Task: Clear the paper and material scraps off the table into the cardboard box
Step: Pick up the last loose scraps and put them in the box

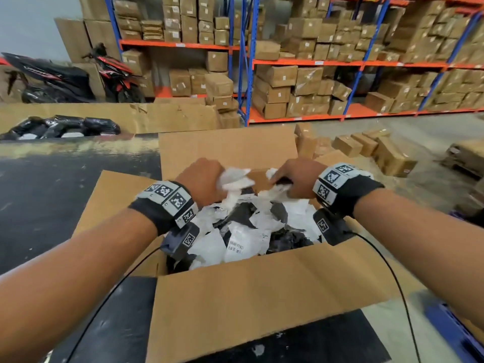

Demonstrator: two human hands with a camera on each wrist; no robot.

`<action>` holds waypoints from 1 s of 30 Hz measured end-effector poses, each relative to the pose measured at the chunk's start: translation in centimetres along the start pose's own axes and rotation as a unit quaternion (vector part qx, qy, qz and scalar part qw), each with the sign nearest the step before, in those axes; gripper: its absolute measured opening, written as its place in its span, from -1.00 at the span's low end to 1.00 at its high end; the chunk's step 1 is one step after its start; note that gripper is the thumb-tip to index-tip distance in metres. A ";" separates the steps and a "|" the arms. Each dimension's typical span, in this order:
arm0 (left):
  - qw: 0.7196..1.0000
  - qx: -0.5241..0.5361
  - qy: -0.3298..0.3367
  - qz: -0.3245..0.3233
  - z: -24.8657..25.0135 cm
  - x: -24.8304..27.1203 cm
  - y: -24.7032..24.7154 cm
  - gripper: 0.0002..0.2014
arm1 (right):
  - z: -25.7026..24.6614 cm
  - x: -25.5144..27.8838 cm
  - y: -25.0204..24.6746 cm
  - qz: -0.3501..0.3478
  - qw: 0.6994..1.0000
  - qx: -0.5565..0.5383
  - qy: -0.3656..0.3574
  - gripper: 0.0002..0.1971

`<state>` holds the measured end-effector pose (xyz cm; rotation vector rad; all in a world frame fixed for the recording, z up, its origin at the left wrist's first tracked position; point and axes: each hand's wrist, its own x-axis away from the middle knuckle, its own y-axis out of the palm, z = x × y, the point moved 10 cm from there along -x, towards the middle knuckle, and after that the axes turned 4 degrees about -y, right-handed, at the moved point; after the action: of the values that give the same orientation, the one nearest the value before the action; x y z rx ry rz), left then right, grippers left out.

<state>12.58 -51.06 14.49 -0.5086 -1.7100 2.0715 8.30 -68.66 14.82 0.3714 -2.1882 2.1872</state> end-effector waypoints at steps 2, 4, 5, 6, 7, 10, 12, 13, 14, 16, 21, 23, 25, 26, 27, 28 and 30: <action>0.991 -0.009 0.033 -0.130 0.2 -0.7 4.2 -0.20 | 0.6 -0.9 3.6 -0.106 0.994 -0.025 -0.007 -0.33; 0.981 -0.009 0.038 -0.188 -0.2 -1.2 5.8 0.06 | 1.3 -1.7 5.0 -0.149 0.988 -0.043 -0.014 -0.26; 0.981 -0.001 0.032 -0.193 -0.3 -1.4 5.7 0.10 | 1.6 -2.3 4.9 -0.144 0.989 -0.037 -0.019 -0.19; 0.982 0.010 0.024 -0.188 -0.5 -1.9 5.5 0.11 | 1.9 -2.9 4.4 -0.133 0.991 -0.025 -0.027 -0.07; 0.982 0.018 0.017 -0.186 -0.5 -2.2 5.1 0.10 | 2.1 -3.2 4.1 -0.131 0.991 -0.017 -0.033 0.04; 0.979 0.014 0.010 -0.202 0.6 -2.6 5.0 0.14 | 1.6 -4.5 5.4 -0.165 0.983 -0.028 -0.072 0.25; 0.974 0.017 0.016 -0.226 1.7 -3.1 6.6 0.18 | 1.1 -5.6 7.0 -0.185 0.978 -0.022 -0.097 0.35; 0.971 0.021 0.014 -0.239 1.9 -3.6 7.9 0.24 | 0.8 -6.3 8.1 -0.198 0.974 -0.021 -0.104 0.40; 0.965 0.009 -0.001 -0.262 1.4 -4.1 9.7 0.33 | 0.8 -6.7 9.4 -0.226 0.968 -0.026 -0.103 0.44; 0.942 -0.033 -0.046 -0.331 -0.3 -4.5 14.3 0.48 | 1.2 -8.0 12.9 -0.285 0.954 -0.021 -0.094 0.48; 0.910 -0.063 -0.128 -0.389 -3.0 -2.9 22.9 0.64 | 3.6 -12.8 23.6 -0.305 0.948 0.036 -0.088 0.52; 0.914 -0.058 -0.132 -0.380 -3.5 -2.8 22.9 0.66 | 2.7 -11.5 21.5 -0.279 0.954 0.052 -0.099 0.42; 0.922 -0.037 -0.114 -0.367 -3.2 -3.2 20.9 0.59 | 2.3 -9.9 18.6 -0.289 0.948 0.024 -0.132 0.42; 0.926 -0.036 -0.099 -0.362 -3.0 -3.6 19.5 0.53 | 2.6 -9.7 17.3 -0.284 0.949 -0.014 -0.137 0.41; 0.929 -0.034 -0.085 -0.358 -2.9 -3.9 18.2 0.48 | 2.7 -9.2 15.9 -0.289 0.945 -0.045 -0.147 0.40; 0.933 -0.030 -0.075 -0.351 -3.0 -4.3 17.1 0.43 | 3.0 -8.9 14.8 -0.291 0.943 -0.065 -0.146 0.41; 0.940 -0.007 -0.074 -0.333 -3.4 -4.7 15.6 0.38 | 4.1 -9.1 13.3 -0.279 0.948 -0.077 -0.133 0.35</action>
<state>17.11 -53.31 -1.37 0.2200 -1.6675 1.6237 15.25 -71.53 0.03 1.1705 -2.0053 1.7267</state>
